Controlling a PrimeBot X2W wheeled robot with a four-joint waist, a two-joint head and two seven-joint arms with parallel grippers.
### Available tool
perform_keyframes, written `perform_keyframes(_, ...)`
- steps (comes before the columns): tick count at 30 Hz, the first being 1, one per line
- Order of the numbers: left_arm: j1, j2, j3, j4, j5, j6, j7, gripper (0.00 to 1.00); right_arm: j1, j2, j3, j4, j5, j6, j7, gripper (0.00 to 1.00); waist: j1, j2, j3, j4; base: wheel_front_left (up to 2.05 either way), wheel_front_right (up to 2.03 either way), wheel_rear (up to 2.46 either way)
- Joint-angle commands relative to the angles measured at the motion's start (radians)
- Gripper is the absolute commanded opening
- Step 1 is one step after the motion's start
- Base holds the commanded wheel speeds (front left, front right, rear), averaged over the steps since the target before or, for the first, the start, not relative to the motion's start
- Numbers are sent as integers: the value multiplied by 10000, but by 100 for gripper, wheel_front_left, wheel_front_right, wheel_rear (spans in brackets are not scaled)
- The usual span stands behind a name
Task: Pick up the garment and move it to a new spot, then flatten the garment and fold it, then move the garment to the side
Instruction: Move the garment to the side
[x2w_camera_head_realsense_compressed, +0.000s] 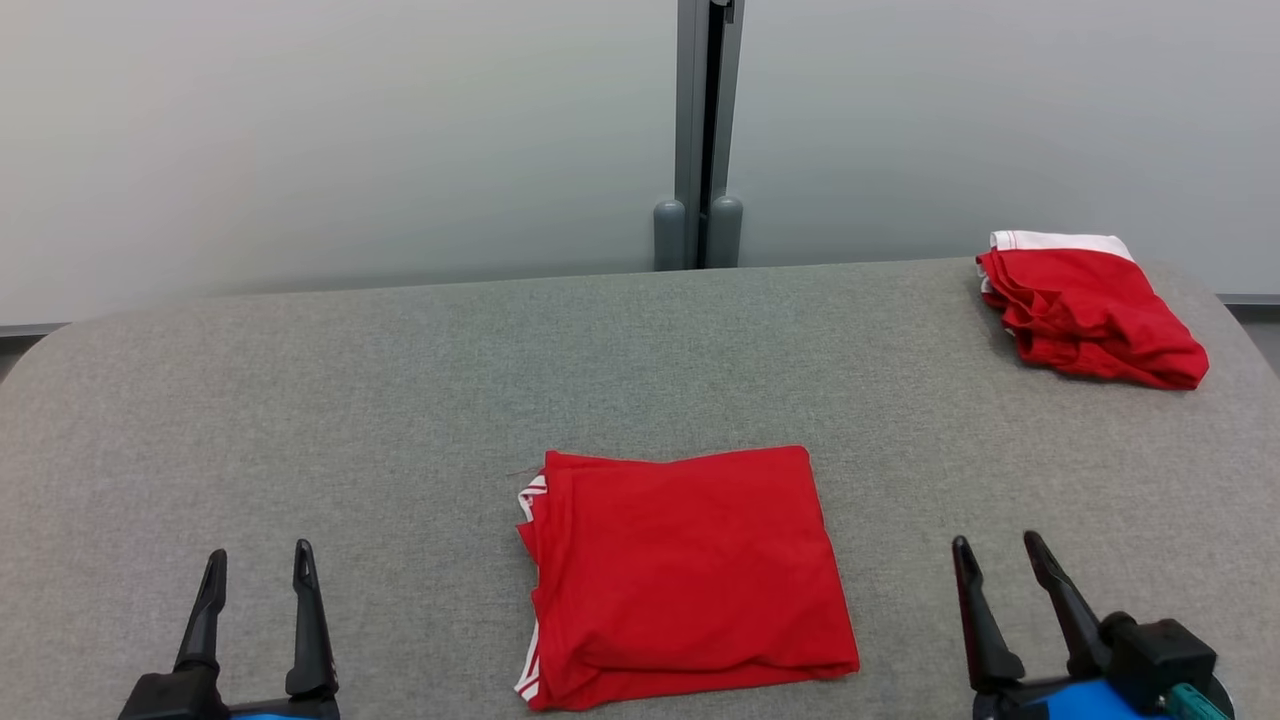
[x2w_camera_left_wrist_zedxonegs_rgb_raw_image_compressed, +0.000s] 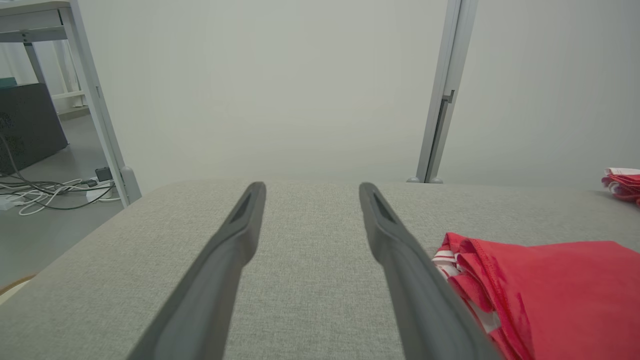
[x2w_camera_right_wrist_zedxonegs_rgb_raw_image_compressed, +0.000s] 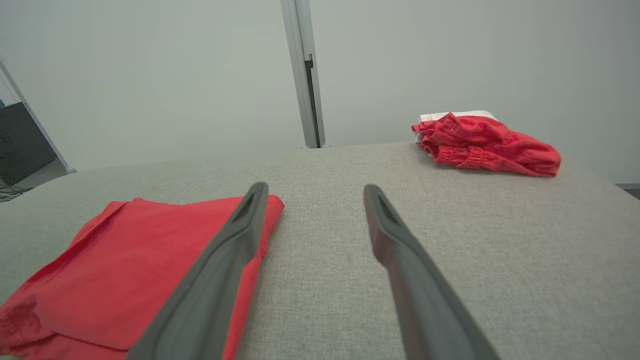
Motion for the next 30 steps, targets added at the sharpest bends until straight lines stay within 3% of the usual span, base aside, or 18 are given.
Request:
perform_keyframes(1,-99,-20,59,-2,23,-30,-42,100,-286,-46,73,1,-79,2,0,100,0,0,17,0,0,0,0)
perform_keyframes(11,-459,-95,-28,7,169,-163,-42,100,-2328,-168,970,336,35,2,833,100,0,0,379,254,0,0,0)
perform_keyframes(19,-827,-141,-29,31,202,-263,-42,100,-3310,-81,1249,1902,67,2,1857,100,0,0,913,668,0,0,0)
perform_keyframes(30,-1207,-230,-63,133,232,-339,-42,100,-3656,-21,1142,3900,201,2,1774,100,0,0,1466,994,0,0,0)
